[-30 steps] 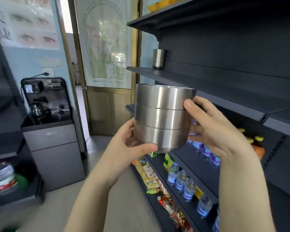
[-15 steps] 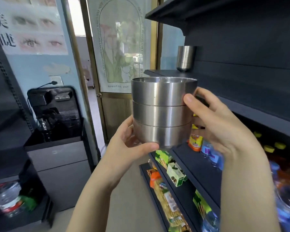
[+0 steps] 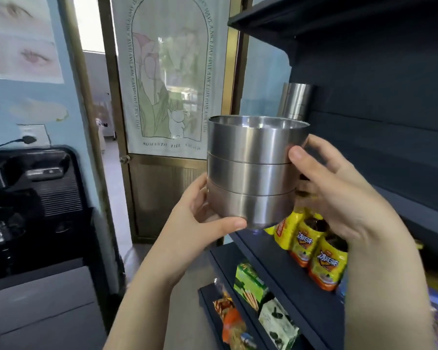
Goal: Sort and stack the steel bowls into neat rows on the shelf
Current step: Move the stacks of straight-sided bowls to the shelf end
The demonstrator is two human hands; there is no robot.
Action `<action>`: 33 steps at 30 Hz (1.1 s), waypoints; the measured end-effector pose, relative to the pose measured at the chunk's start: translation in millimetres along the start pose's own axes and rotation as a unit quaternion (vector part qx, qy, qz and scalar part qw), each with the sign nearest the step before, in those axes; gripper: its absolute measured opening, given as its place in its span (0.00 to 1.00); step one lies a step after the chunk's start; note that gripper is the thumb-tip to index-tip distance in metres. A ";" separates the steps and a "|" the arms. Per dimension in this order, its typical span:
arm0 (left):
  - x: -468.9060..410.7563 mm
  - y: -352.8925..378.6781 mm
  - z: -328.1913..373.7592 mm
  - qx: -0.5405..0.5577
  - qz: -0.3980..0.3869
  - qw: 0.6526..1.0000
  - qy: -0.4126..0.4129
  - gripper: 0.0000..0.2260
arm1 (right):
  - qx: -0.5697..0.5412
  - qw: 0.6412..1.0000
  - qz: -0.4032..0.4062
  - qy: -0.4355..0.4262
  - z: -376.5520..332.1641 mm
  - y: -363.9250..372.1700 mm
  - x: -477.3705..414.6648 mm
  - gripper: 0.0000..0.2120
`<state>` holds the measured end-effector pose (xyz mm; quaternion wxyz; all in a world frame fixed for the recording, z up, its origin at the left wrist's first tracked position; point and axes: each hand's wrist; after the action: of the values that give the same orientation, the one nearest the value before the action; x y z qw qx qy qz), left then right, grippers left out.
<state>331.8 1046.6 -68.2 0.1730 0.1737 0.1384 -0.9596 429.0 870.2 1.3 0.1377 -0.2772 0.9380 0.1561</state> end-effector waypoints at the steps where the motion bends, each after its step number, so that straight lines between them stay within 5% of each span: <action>1: -20.2 -6.5 -8.3 0.005 -0.016 1.000 0.009 0.34 | 0.009 1.000 0.011 -0.007 5.8 2.6 -15.8 0.33; 4: -78.8 -23.9 -27.9 0.011 -0.062 0.998 0.026 0.30 | 0.029 0.998 0.047 -0.029 18.1 8.4 -58.9 0.32; 9: -175.2 -28.3 -54.5 0.012 -0.137 0.990 0.032 0.38 | 0.074 0.988 0.124 -0.059 24.2 -0.6 -117.8 0.34; 20: -368.9 55.8 -70.9 0.075 -0.268 0.958 0.077 0.34 | 0.162 0.959 0.220 -0.074 -10.1 -74.1 -235.4 0.36; 25: -442.8 71.1 -88.9 -0.014 -0.349 0.933 0.090 0.51 | 0.155 0.958 0.238 -0.038 -1.0 -101.0 -283.4 0.39; 33: -532.7 97.7 -113.4 -0.137 -0.444 0.879 0.108 0.62 | 0.124 0.949 0.287 -0.036 28.5 -132.2 -328.7 0.36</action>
<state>870.0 1146.6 12.6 -0.2651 0.1713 0.3493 -0.8823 774.1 932.0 60.0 0.1540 0.0292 0.9843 0.0810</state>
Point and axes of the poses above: each hand's wrist, its own x-axis away from the middle knuckle, its own y-axis out of the palm, z = x × y, and after that the axes turned 14 degrees about -x, right-handed
